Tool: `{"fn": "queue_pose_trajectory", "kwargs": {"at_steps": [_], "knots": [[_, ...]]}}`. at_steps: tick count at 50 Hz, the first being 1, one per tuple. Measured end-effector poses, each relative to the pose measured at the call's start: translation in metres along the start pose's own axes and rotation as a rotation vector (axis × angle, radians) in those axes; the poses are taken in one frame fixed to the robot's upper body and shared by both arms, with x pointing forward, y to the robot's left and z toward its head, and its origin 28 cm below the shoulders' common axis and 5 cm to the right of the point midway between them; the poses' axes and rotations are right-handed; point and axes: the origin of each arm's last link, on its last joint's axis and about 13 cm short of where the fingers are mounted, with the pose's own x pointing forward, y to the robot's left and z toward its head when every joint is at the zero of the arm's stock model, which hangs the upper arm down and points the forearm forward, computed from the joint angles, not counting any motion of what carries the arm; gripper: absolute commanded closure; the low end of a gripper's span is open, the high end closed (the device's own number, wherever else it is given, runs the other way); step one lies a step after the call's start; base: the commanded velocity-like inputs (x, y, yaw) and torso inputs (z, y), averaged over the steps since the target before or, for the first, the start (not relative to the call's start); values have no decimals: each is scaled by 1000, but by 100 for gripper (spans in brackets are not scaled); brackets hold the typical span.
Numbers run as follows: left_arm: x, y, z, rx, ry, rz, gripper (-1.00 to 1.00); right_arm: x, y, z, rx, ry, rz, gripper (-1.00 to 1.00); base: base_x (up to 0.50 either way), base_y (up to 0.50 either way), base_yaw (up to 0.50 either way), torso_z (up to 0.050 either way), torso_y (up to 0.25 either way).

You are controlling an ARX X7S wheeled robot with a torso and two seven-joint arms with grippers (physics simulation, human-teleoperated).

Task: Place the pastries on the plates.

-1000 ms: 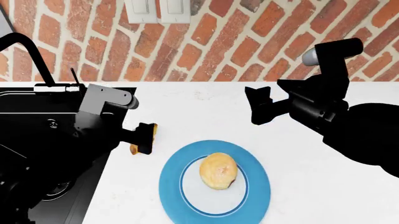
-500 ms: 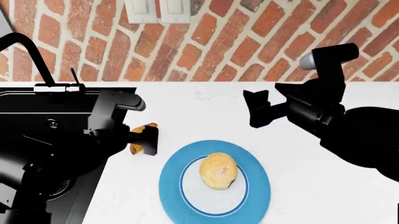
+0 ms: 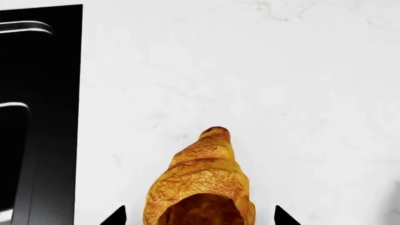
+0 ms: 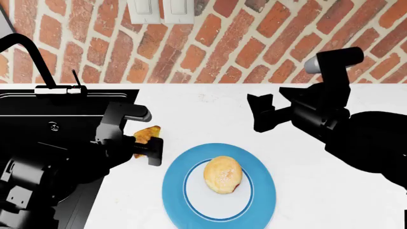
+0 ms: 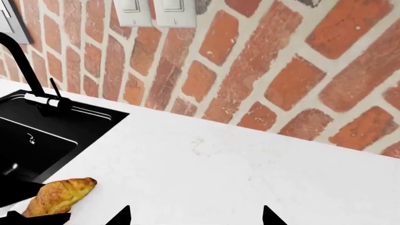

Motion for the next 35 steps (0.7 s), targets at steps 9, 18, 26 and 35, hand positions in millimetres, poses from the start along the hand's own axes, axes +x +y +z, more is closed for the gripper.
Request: {"fn": "queue_pose_trajectory", "kwargs": {"at_steps": [9,18,26,35], "knots": [[2,0,1,8,-7,9,100,1,-1,-3,6,3,-1,-100,0,0,0,0,0],[-1,0,5,25,-50,30,100,1,-1,-5,9,3,-2,-100,0,0,0,0,0],[-8,2,12,42,-103,52,100,2,-2,-8,6,2,-8,-100,0,0,0,0,0],[-21,1,21,78,-169,52,100,3,-3,-11,-4,-2,-22,-100,0,0,0,0,0]]}}
